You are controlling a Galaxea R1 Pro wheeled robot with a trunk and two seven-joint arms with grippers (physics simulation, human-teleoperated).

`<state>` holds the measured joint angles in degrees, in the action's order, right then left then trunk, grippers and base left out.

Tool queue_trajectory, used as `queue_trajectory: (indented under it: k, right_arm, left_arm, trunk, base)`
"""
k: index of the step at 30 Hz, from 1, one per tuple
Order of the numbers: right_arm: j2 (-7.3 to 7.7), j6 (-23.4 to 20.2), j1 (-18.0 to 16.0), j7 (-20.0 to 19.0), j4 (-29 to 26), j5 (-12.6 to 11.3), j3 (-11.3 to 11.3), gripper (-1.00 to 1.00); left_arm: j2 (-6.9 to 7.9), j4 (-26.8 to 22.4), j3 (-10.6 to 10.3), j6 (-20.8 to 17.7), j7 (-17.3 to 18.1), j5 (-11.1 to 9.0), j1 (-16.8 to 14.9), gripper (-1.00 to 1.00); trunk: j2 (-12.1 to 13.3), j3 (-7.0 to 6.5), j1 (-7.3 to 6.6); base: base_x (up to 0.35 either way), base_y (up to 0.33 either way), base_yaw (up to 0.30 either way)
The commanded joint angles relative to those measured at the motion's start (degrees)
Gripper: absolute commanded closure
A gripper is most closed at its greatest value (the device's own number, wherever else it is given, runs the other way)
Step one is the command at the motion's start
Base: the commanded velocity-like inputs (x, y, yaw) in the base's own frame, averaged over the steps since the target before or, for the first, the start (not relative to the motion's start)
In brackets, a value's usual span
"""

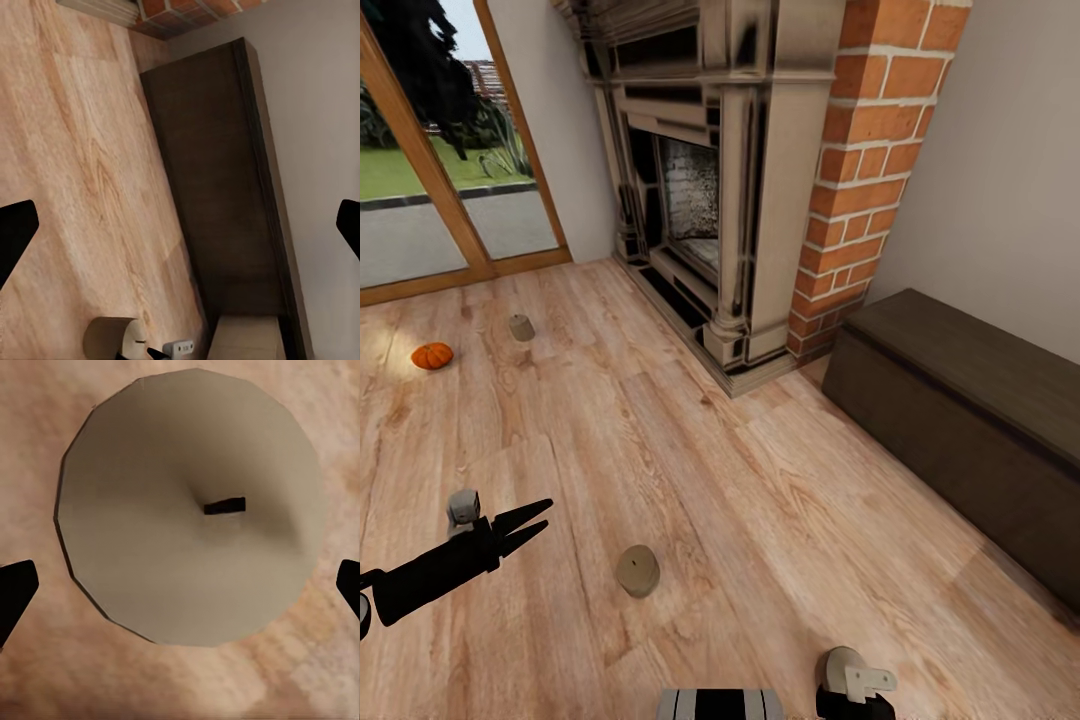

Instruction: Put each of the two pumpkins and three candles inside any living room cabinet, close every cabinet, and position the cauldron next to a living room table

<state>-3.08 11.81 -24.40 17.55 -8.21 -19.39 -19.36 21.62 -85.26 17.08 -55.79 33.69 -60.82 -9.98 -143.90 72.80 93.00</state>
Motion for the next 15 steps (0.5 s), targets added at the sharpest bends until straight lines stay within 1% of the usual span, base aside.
queue_trajectory:
  k: [1, 4, 15]
  right_arm:
    - [0.00, 0.23, -0.03, 0.24, 0.04, -0.58, -0.50, -1.00]
    - [0.00, 0.23, -0.03, 0.22, 0.04, -0.60, -0.50, -1.00]
    - [0.00, 0.14, -0.03, 0.23, 0.04, -0.65, -0.46, -1.00]
  left_arm:
    - [0.00, 0.01, 0.06, -0.28, 0.24, 0.09, -0.03, -1.00]
    - [0.00, 0.01, 0.03, -0.28, 0.24, 0.09, -0.03, -1.00]
    - [0.00, 0.01, 0.12, -0.28, 0.24, 0.09, -0.03, -1.00]
  trunk:
    - [-0.03, 0.27, 0.01]
    - [-0.07, 0.93, 0.09]
    - [-0.07, 0.93, 0.09]
  base:
    - [0.000, 0.000, 0.000]
    - [0.000, 0.000, 0.000]
    - [0.000, 0.000, 0.000]
